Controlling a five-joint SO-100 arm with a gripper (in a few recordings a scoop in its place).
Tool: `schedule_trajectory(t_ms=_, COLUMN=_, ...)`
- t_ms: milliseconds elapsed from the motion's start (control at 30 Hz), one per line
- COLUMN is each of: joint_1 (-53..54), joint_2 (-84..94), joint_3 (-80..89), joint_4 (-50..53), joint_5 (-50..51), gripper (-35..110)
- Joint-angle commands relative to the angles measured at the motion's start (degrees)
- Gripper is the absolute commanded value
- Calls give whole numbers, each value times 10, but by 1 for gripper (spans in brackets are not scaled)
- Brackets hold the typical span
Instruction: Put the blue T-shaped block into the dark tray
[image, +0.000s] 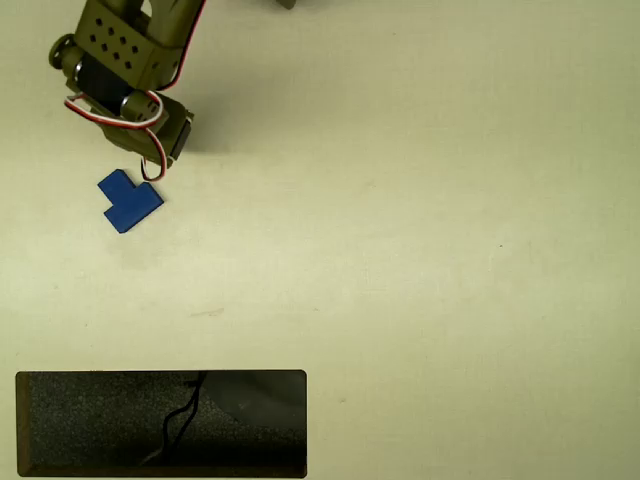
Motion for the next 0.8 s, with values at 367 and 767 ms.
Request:
schedule_trajectory(t_ms=367, joint_1=16, joint_2=-154, joint_3=-207, joint_4=8, joint_5=4, gripper=0)
schedule_trajectory(t_ms=767, joint_1=-28, joint_2=-299, joint_3=-418, joint_4=16, joint_5=76, gripper=0)
